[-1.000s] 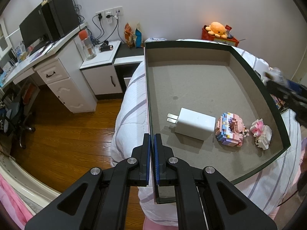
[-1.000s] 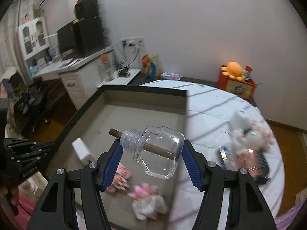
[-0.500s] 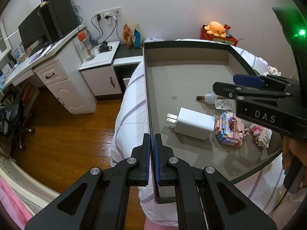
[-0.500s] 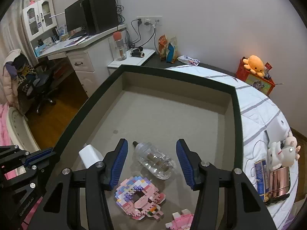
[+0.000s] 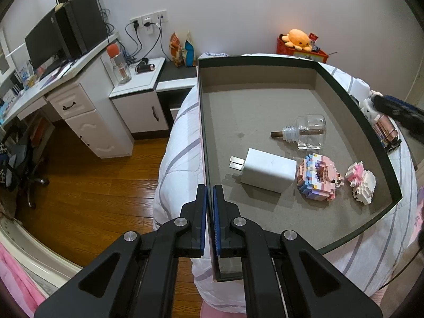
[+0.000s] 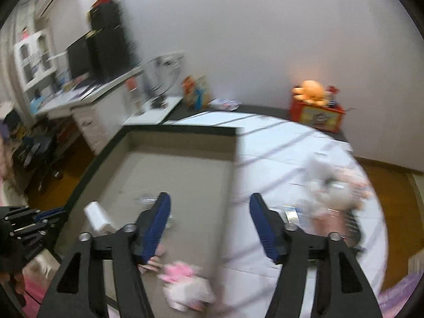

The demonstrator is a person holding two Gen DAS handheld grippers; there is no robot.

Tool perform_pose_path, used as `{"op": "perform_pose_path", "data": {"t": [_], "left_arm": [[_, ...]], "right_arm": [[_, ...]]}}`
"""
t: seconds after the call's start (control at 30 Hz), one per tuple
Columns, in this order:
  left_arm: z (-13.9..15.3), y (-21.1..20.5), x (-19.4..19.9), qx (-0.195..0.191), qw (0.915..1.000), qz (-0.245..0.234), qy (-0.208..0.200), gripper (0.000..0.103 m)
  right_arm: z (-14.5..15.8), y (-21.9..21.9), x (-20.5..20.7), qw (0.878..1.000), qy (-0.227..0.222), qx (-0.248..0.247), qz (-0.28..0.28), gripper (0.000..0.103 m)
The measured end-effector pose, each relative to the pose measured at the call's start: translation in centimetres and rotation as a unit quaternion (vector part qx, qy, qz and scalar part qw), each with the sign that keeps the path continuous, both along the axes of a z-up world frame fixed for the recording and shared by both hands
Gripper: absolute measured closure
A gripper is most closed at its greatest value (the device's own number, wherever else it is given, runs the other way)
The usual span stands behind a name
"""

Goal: Organize rigid objects
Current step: 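Lower the glass bottle into the tray and open the right tool, then move the right tool to the copper cup and close on it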

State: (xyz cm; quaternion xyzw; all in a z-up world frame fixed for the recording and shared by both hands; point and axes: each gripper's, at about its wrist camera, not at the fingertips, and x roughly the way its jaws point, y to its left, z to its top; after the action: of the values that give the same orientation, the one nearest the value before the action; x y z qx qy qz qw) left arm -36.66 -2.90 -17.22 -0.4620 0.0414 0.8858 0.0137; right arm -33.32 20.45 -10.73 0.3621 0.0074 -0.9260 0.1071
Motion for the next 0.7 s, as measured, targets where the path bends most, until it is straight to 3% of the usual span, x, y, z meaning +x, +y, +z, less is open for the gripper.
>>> {"op": "perform_pose_path", "data": {"t": [0.27, 0.43, 0.7], "left_arm": [[0.0, 0.1, 0.1, -0.002, 1.0000, 0.000, 0.001, 0.099], [-0.1, 0.4, 0.0, -0.007, 1.0000, 0.001, -0.001, 0.099], [-0.1, 0.6, -0.1, -0.011, 0.9999, 0.002, -0.002, 0.099]], "right_arm": [[-2.0, 9.3, 1.1, 0.994, -0.016, 0.008, -0.109, 0.036], [-4.2, 11.5, 0.0, 0.992, -0.035, 0.004, -0.120, 0.036], [-6.3, 11.3, -2.3, 0.992, -0.056, 0.015, -0.112, 0.036]]}}
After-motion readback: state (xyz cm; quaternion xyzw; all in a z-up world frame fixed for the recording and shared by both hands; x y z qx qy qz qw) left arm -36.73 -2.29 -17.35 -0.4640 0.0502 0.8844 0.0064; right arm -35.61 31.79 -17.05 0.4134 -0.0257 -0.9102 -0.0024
